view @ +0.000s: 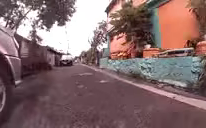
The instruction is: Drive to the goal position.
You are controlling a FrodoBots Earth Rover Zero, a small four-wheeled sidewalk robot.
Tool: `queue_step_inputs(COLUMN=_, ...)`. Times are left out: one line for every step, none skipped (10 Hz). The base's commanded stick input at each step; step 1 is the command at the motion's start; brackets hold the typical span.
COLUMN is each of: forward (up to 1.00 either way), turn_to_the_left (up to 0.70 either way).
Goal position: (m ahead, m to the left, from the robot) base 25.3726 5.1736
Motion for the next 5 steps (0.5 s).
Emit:
queue_step_inputs(forward=0.0, turn_to_the_left=0.0)
queue_step_inputs(forward=0.0, turn_to_the_left=-0.02)
queue_step_inputs(forward=0.0, turn_to_the_left=-0.33)
queue_step_inputs(forward=0.0, turn_to_the_left=-0.57)
queue_step_inputs(forward=0.0, turn_to_the_left=-0.06)
